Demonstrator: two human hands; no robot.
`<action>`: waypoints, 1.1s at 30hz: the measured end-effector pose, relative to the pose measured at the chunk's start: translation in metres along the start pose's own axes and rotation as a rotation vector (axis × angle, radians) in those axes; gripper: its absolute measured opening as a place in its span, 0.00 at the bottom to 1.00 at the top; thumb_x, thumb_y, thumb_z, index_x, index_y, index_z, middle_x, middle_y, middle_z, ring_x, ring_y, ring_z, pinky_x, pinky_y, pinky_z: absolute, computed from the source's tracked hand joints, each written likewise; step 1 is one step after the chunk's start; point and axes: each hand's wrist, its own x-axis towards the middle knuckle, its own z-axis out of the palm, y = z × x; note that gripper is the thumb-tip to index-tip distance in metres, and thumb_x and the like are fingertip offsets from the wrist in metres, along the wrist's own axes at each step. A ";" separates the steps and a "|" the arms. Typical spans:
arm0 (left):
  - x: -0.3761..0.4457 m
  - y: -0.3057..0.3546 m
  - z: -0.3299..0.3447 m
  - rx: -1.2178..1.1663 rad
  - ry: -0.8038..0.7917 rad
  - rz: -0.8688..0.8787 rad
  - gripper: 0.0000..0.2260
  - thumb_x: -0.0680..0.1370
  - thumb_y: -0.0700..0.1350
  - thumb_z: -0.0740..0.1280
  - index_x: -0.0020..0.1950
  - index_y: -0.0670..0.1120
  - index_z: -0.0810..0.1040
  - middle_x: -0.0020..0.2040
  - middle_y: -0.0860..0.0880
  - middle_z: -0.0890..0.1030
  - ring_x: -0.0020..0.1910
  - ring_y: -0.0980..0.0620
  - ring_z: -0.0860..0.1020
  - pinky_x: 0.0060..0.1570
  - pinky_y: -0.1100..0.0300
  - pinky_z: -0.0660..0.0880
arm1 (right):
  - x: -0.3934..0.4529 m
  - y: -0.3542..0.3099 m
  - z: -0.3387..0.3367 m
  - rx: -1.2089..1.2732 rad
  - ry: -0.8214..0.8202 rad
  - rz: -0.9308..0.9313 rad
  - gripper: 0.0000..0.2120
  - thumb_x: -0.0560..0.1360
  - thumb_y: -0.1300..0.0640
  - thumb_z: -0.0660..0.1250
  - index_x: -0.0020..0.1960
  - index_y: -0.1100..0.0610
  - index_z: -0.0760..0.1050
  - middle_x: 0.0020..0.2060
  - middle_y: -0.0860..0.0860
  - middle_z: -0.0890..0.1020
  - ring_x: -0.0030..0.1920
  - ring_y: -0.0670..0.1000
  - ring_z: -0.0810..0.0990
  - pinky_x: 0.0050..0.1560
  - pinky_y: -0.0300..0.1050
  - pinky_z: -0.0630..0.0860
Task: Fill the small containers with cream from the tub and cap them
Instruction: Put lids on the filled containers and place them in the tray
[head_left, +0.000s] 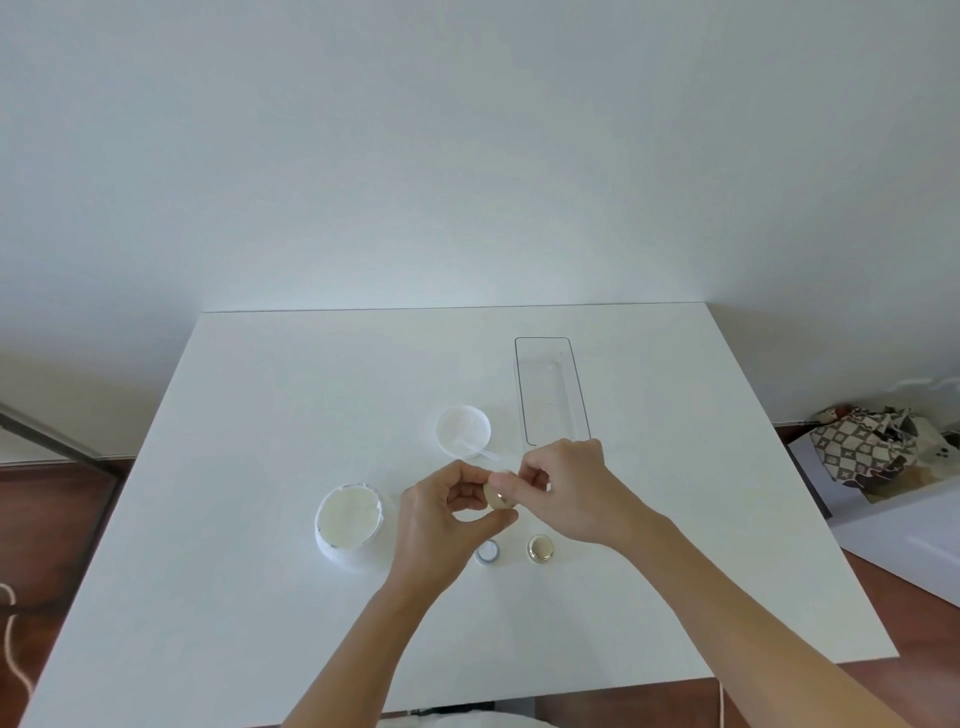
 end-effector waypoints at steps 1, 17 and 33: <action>0.000 0.000 0.000 0.000 -0.004 0.002 0.14 0.65 0.36 0.82 0.44 0.47 0.84 0.40 0.52 0.87 0.41 0.54 0.85 0.47 0.66 0.80 | 0.000 0.001 0.000 -0.025 -0.003 0.004 0.25 0.73 0.33 0.60 0.39 0.55 0.79 0.35 0.46 0.82 0.43 0.45 0.75 0.57 0.44 0.61; 0.003 -0.019 0.007 -0.042 -0.002 -0.015 0.15 0.65 0.38 0.82 0.47 0.49 0.83 0.43 0.51 0.87 0.44 0.52 0.86 0.50 0.62 0.81 | 0.001 0.006 0.007 0.140 -0.060 0.061 0.11 0.71 0.41 0.69 0.41 0.48 0.79 0.39 0.42 0.83 0.45 0.38 0.77 0.58 0.43 0.61; 0.000 -0.115 0.025 0.486 -0.210 -0.214 0.30 0.67 0.41 0.81 0.67 0.44 0.77 0.60 0.48 0.78 0.51 0.54 0.75 0.51 0.69 0.67 | 0.020 0.081 0.084 -0.009 -0.010 0.288 0.12 0.75 0.59 0.67 0.57 0.60 0.75 0.50 0.57 0.76 0.49 0.55 0.76 0.49 0.45 0.73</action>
